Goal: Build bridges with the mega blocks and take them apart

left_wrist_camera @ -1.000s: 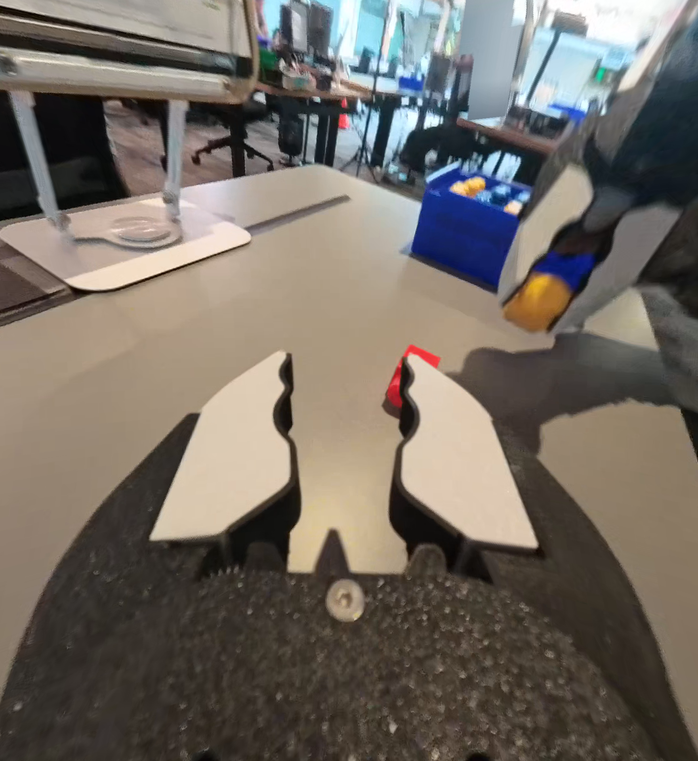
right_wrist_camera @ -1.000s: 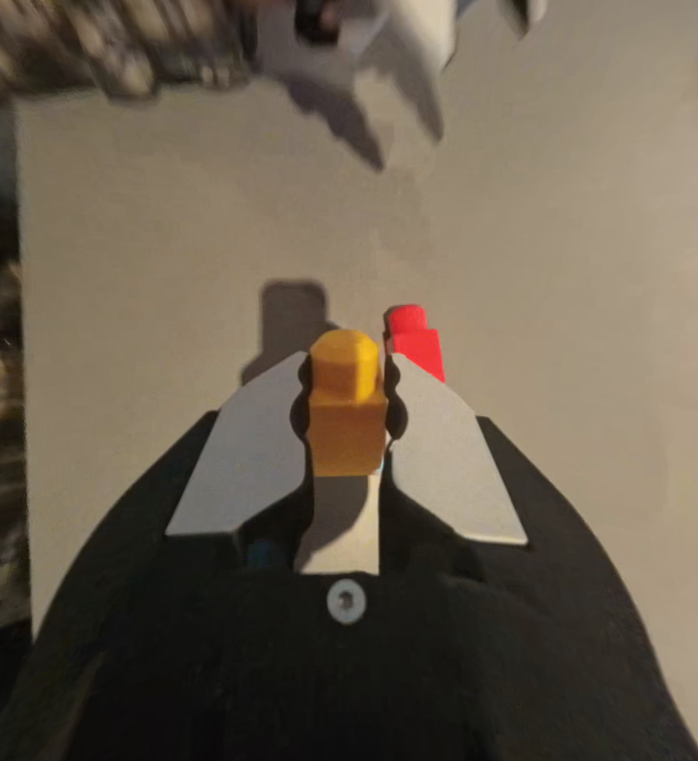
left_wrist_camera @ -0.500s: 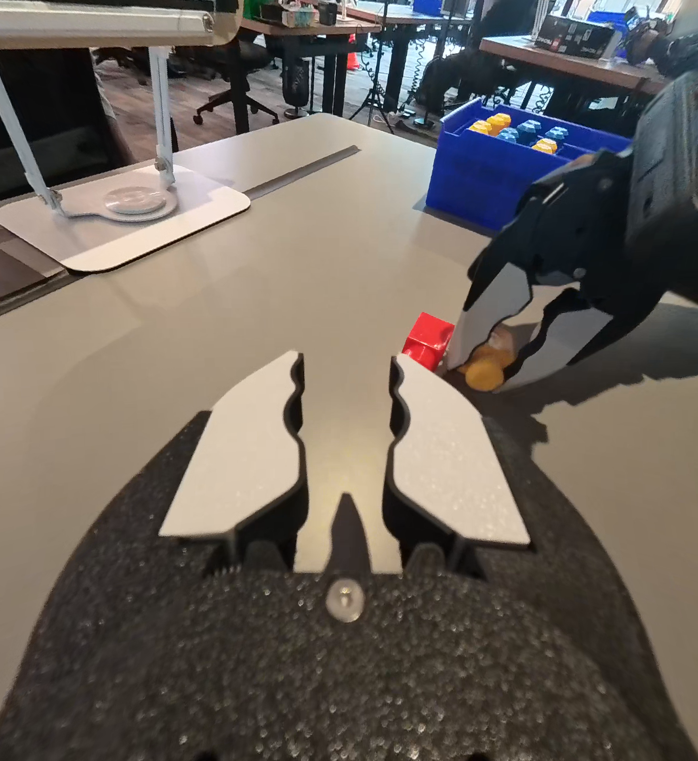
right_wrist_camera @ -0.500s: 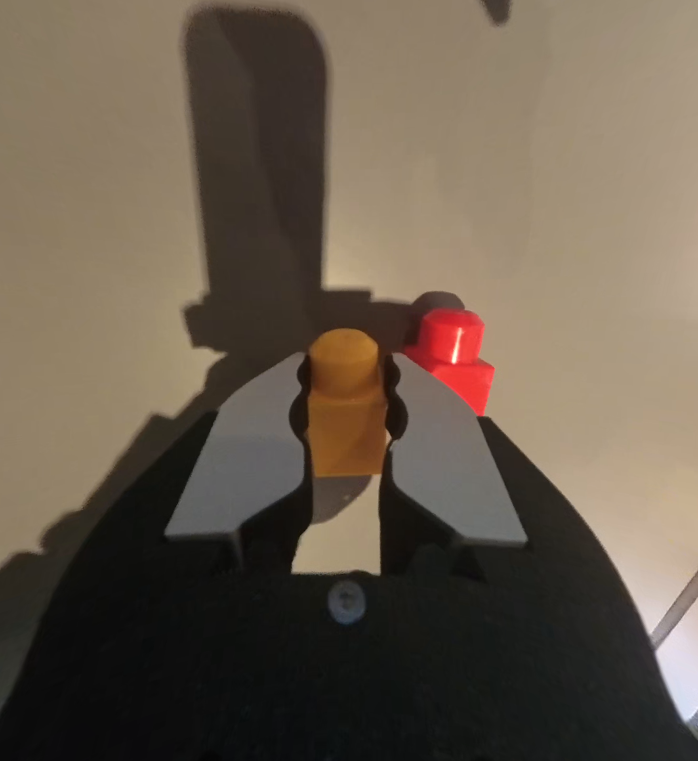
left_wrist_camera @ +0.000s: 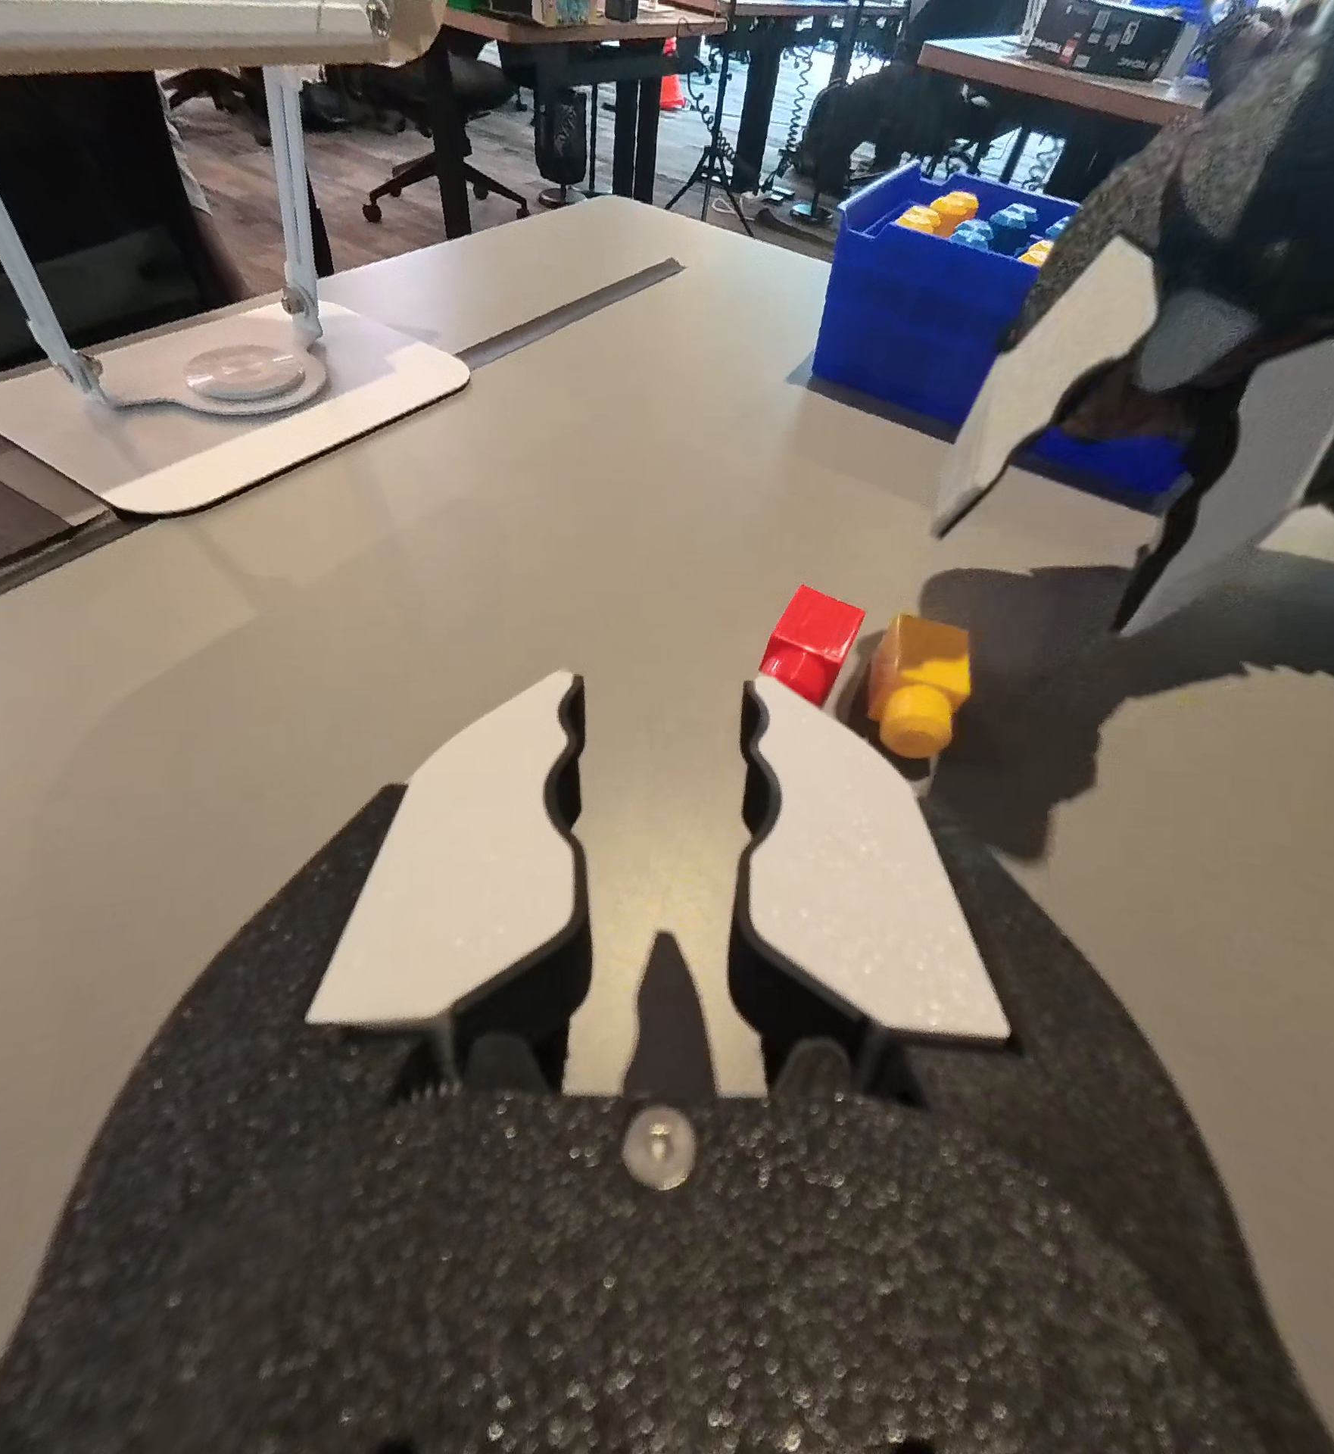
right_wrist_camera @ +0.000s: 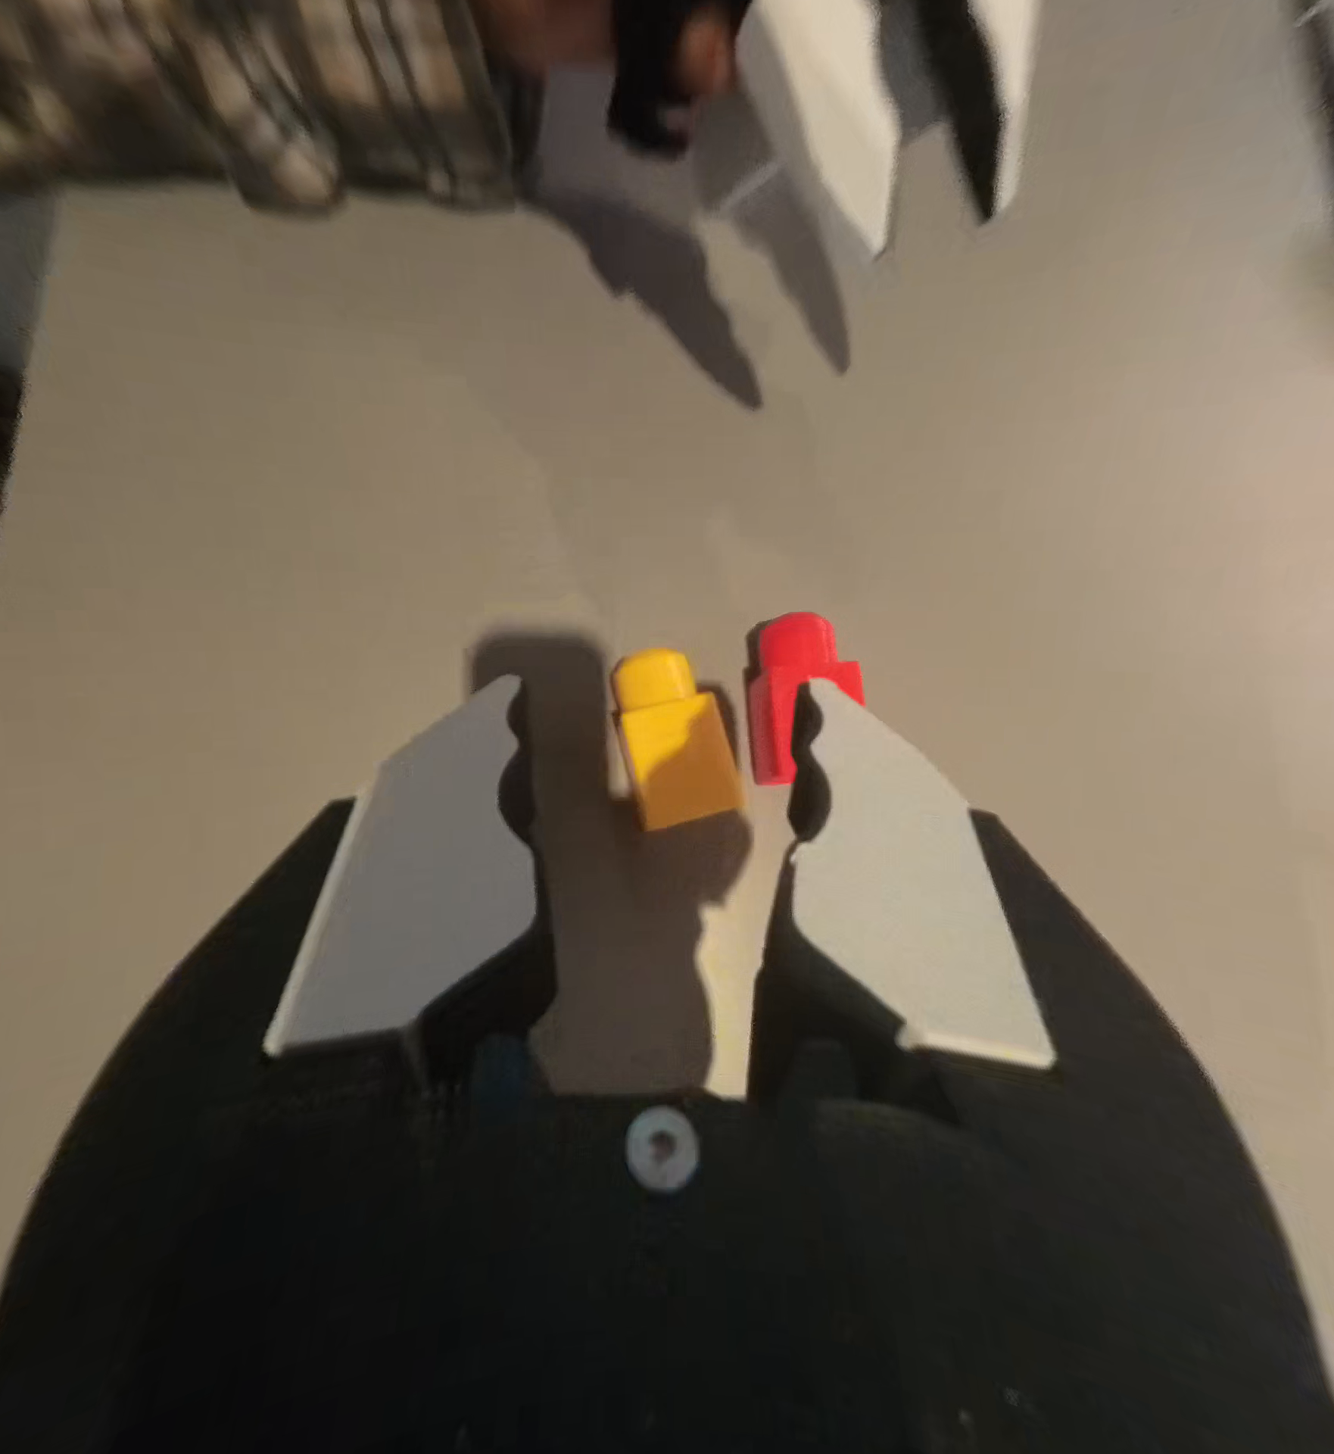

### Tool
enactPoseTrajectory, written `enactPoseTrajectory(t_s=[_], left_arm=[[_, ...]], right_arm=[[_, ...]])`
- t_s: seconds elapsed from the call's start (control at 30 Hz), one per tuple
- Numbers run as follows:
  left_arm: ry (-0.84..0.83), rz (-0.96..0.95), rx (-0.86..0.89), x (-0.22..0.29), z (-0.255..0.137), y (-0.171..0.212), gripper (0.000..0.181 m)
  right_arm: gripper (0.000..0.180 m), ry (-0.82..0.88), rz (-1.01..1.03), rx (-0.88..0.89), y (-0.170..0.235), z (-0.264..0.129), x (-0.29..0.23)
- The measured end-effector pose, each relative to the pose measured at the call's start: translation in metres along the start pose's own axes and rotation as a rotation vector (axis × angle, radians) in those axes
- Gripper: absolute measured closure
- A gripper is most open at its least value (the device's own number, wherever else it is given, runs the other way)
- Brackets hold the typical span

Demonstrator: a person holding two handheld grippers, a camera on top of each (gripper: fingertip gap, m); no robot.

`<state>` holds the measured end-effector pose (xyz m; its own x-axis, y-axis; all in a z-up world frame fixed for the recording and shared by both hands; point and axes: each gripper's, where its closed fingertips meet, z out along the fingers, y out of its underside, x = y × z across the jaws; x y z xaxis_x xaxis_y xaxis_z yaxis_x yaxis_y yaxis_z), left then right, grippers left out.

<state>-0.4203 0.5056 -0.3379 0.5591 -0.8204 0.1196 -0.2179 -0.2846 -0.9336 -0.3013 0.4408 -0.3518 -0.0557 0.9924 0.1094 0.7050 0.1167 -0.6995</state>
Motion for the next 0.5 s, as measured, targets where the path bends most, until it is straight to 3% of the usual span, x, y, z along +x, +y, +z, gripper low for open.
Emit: enactPoseTrajectory(t_s=[0.13,0.37,0.43,0.5], left_arm=[[0.009,-0.003,-0.008,0.002,0.003,0.003,0.143],[0.003,0.022,-0.056,0.005,0.01,0.012,0.143],[-0.004,0.027,-0.068,0.004,0.011,0.015,0.143],[-0.005,0.026,-0.072,0.003,0.012,0.016,0.143]], right_arm=[[0.119,-0.003,0.124,0.217,0.021,-0.014,0.005],[0.134,-0.018,0.118,0.074,0.061,0.008,0.0],[0.145,-0.058,0.139,0.059,0.064,0.007,-0.008],[0.167,-0.14,0.157,0.073,0.062,0.005,-0.024]])
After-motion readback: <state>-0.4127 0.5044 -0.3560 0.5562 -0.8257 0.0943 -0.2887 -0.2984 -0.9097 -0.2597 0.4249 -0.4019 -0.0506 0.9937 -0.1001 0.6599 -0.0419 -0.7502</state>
